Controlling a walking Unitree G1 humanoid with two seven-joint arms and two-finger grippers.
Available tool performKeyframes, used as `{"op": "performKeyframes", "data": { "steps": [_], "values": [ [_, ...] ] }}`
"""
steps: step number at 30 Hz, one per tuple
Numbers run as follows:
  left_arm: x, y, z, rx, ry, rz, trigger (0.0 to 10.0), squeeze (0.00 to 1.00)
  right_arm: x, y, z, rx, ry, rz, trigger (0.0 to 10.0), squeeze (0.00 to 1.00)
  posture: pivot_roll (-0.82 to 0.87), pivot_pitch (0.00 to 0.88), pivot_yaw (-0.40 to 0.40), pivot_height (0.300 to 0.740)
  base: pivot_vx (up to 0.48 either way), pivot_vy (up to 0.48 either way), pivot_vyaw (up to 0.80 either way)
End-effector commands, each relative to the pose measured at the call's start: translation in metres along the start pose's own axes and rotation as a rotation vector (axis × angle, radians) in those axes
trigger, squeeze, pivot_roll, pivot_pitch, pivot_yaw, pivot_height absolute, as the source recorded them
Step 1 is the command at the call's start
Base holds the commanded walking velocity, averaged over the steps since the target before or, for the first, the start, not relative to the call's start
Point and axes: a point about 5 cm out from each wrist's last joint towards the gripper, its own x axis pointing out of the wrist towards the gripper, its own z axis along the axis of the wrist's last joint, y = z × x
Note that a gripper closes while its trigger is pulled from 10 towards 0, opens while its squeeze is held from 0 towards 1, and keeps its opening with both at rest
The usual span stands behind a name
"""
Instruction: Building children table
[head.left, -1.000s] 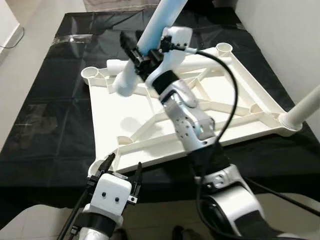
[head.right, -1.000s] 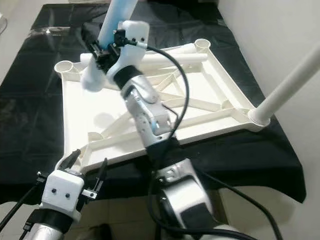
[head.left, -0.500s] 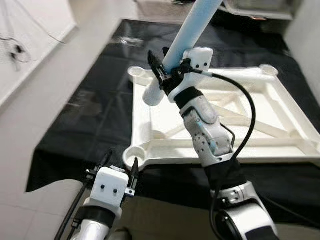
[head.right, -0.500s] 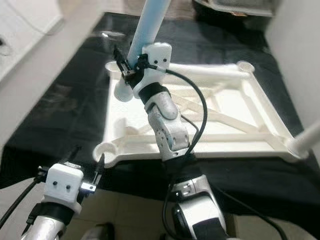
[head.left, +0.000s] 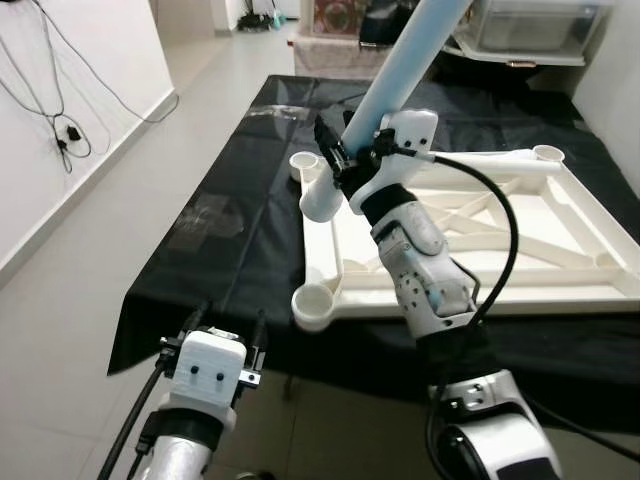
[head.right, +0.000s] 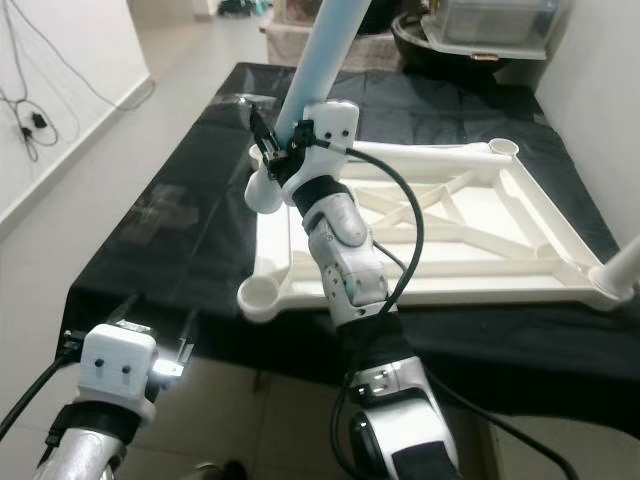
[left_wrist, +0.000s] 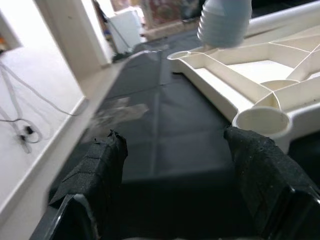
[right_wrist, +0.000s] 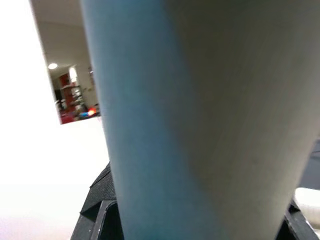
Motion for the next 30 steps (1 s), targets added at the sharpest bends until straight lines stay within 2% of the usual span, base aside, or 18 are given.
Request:
{"op": "performKeyframes", "data": {
  "steps": [1, 9, 11, 15, 17, 20, 21, 22, 23, 24, 25, 26, 27, 29, 30],
  "values": [
    [-0.001, 0.000, -0.004, -0.001, 0.018, 0.009, 10.0, 0.00, 0.003, 0.003, 0.002, -0.016, 0.003, 0.025, 10.0, 0.00, 0.10, 0.072, -0.037, 0.740, 0.000, 0.000, 0.00],
    [-0.001, 0.000, -0.004, -0.002, 0.021, 0.015, 10.0, 0.00, 0.001, -0.006, 0.000, -0.028, 0.020, 0.009, 10.0, 0.00, 0.10, 0.096, -0.037, 0.740, 0.000, 0.000, 0.00],
    [-0.001, 0.001, -0.002, -0.028, 0.019, 0.029, 10.0, 0.00, 0.000, -0.007, -0.001, -0.025, 0.018, 0.006, 10.0, 0.00, 0.10, 0.103, -0.037, 0.740, 0.000, 0.000, 0.00],
    [0.002, 0.004, 0.002, -0.029, 0.008, 0.058, 10.0, 0.00, -0.008, -0.007, -0.005, -0.033, 0.032, 0.008, 10.0, 0.00, 0.10, 0.106, -0.035, 0.740, 0.000, 0.000, 0.00],
    [0.003, 0.005, 0.002, -0.026, 0.002, 0.059, 10.0, 0.00, -0.020, -0.004, -0.013, -0.063, 0.062, 0.036, 10.0, 0.00, 0.10, 0.105, -0.033, 0.740, 0.000, 0.000, -0.80],
    [0.003, 0.006, 0.001, -0.025, 0.003, 0.060, 10.0, 0.00, -0.028, -0.001, -0.018, -0.091, 0.080, 0.058, 10.0, 0.00, 0.09, 0.104, -0.030, 0.740, 0.000, 0.000, -0.80],
    [0.003, 0.005, 0.000, -0.031, 0.010, 0.062, 10.0, 0.00, -0.041, 0.000, -0.026, -0.103, 0.112, 0.070, 10.0, 0.00, 0.09, 0.093, -0.026, 0.740, 0.000, 0.000, -0.80],
    [0.003, 0.005, 0.000, -0.031, 0.010, 0.062, 10.0, 0.00, -0.041, 0.000, -0.026, -0.103, 0.112, 0.070, 10.0, 0.00, 0.09, 0.093, -0.026, 0.740, 0.000, 0.000, -0.80],
    [0.003, 0.005, -0.002, -0.036, 0.015, 0.063, 10.0, 0.00, -0.050, 0.001, -0.032, -0.108, 0.135, 0.077, 10.0, 0.00, 0.09, 0.093, -0.026, 0.740, 0.000, 0.000, -0.80],
    [0.002, 0.004, -0.005, -0.040, 0.031, 0.055, 10.0, 0.00, -0.067, 0.003, -0.041, -0.127, 0.172, 0.099, 10.0, 0.00, 0.08, 0.075, -0.020, 0.740, 0.000, 0.000, -0.80],
    [0.002, 0.004, -0.005, -0.040, 0.031, 0.055, 10.0, 0.00, -0.067, 0.003, -0.041, -0.127, 0.172, 0.099, 10.0, 0.00, 0.08, 0.075, -0.020, 0.740, 0.000, 0.000, -0.80],
    [0.002, 0.003, -0.008, -0.043, 0.042, 0.048, 10.0, 0.00, -0.079, 0.005, -0.047, -0.139, 0.197, 0.116, 10.0, 0.00, 0.08, 0.071, -0.019, 0.740, 0.000, 0.000, -0.80],
    [0.002, 0.003, -0.008, -0.043, 0.042, 0.048, 10.0, 0.00, -0.079, 0.005, -0.047, -0.139, 0.197, 0.116, 10.0, 0.00, 0.08, 0.071, -0.019, 0.740, 0.000, 0.000, -0.80],
    [0.002, 0.001, -0.014, -0.050, 0.063, 0.041, 10.0, 0.00, -0.096, 0.010, -0.056, -0.163, 0.230, 0.151, 10.0, 0.00, 0.08, 0.061, -0.010, 0.740, 0.000, 0.000, -0.78],
    [0.002, 0.001, -0.014, -0.050, 0.063, 0.041, 10.0, 0.00, -0.096, 0.010, -0.056, -0.163, 0.230, 0.151, 10.0, 0.00, 0.08, 0.061, -0.010, 0.740, 0.000, 0.000, -0.76]
  ]
}}
